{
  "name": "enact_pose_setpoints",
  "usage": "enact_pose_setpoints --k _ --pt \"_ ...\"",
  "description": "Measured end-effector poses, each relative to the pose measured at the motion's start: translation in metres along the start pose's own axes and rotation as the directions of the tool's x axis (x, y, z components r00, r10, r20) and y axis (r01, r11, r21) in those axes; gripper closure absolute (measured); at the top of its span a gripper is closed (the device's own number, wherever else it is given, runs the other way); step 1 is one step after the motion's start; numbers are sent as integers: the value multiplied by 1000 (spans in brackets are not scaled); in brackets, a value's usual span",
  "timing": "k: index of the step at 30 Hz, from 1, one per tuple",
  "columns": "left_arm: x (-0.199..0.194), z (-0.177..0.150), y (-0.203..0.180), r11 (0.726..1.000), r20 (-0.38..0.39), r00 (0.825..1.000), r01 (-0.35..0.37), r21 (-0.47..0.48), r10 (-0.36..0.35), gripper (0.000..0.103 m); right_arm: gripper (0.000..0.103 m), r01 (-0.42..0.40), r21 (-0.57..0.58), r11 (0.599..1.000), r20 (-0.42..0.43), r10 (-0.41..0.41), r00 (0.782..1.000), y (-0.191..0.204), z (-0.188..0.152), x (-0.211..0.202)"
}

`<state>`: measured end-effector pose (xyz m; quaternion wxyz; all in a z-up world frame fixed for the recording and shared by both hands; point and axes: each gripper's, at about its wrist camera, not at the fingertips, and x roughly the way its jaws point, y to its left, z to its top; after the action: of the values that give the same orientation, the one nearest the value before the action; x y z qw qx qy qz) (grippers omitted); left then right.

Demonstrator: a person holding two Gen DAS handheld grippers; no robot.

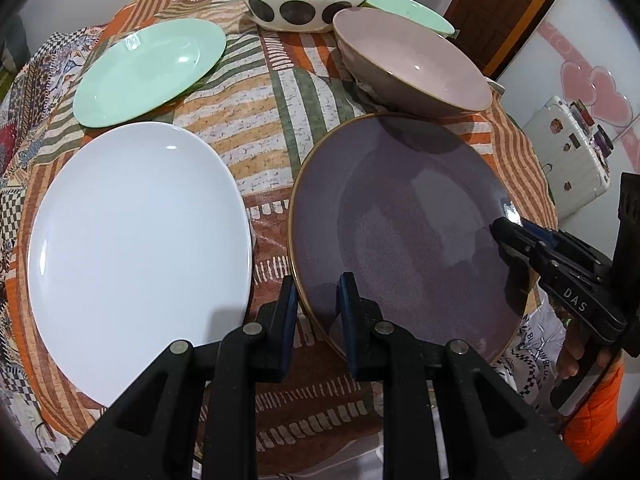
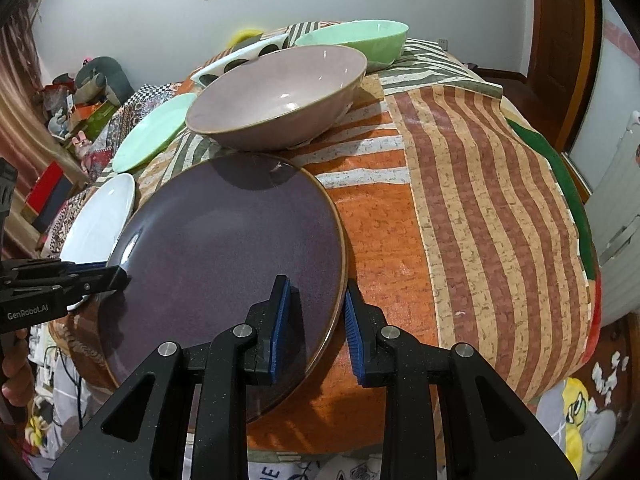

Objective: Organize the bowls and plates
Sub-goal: 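Lift the purple plate with both tools and carry it toward the pink bowl, then lower the purple plate onto the bed cover and open both tools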

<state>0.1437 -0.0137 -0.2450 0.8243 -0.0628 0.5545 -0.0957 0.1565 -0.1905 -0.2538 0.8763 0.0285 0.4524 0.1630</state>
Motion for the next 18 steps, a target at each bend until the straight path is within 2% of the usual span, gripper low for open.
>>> enact_pose_setpoints --k 7,11,15,18 --pt "1 1 0 1000 -3 1000 -3 1 3 83 78 -11 6 1000 -21 11 1000 -2 5 4" --pt "-5 2 -3 999 26 999 -29 17 28 83 78 29 -23 999 -8 -29 1000 2 8 1" --pt "-19 4 -2 1000 63 998 -25 9 24 81 67 57 -35 998 10 -57 998 3 12 -8" --pt "-34 5 -3 1000 105 994 -26 9 25 80 63 60 -32 998 34 -59 998 2 15 -18"
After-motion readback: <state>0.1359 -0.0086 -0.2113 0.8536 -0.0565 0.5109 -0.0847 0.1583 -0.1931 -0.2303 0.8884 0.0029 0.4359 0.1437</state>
